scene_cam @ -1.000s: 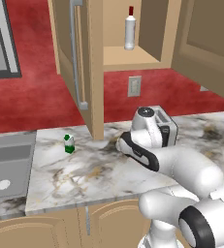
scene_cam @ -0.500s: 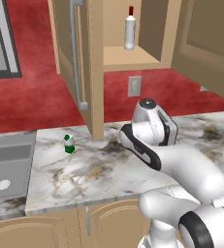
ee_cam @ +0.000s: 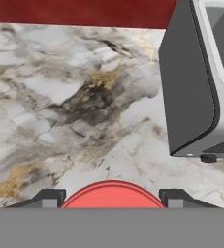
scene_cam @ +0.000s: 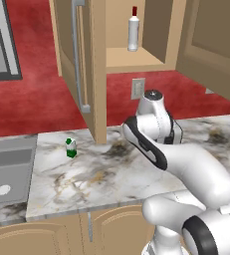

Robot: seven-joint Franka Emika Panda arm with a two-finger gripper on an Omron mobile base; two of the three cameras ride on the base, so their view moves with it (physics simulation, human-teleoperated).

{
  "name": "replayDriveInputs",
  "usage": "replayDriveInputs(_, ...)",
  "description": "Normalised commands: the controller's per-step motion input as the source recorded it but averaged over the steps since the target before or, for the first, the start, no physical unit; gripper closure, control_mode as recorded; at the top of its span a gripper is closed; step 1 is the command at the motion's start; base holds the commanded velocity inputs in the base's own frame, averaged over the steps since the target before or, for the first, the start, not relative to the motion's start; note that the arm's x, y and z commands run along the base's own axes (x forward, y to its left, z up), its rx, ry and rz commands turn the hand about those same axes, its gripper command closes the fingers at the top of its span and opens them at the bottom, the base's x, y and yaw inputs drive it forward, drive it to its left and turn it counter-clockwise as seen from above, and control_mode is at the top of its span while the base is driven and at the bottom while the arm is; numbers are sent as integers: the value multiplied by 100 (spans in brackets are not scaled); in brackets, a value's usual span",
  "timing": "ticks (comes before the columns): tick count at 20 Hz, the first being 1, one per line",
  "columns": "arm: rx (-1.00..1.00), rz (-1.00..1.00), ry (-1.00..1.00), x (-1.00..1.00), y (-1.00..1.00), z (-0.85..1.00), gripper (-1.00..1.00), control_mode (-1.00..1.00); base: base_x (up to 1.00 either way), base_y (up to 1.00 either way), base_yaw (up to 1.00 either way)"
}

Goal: Pick the jam and yogurt from the counter and place them in the cabinets closest to them.

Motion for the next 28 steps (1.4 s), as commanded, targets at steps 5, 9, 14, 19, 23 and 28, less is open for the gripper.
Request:
replayDriveInputs(5, 0, 0, 0, 0, 0, 40, 100, -100, 0, 0, 0)
replayDriveInputs(9, 0, 0, 0, 0, 0, 40, 100, -100, 0, 0, 0)
replayDriveInputs(14, 0, 0, 0, -1, 0, 38, 100, -100, 0, 0, 0)
replayDriveInputs(19, 0, 0, 0, -4, 0, 36, 100, -100, 0, 0, 0)
replayDriveInputs(23, 0, 0, 0, -5, 0, 37, 100, -100, 0, 0, 0)
replayDriveInputs(28, 0, 0, 0, -6, 0, 37, 100, -100, 0, 0, 0)
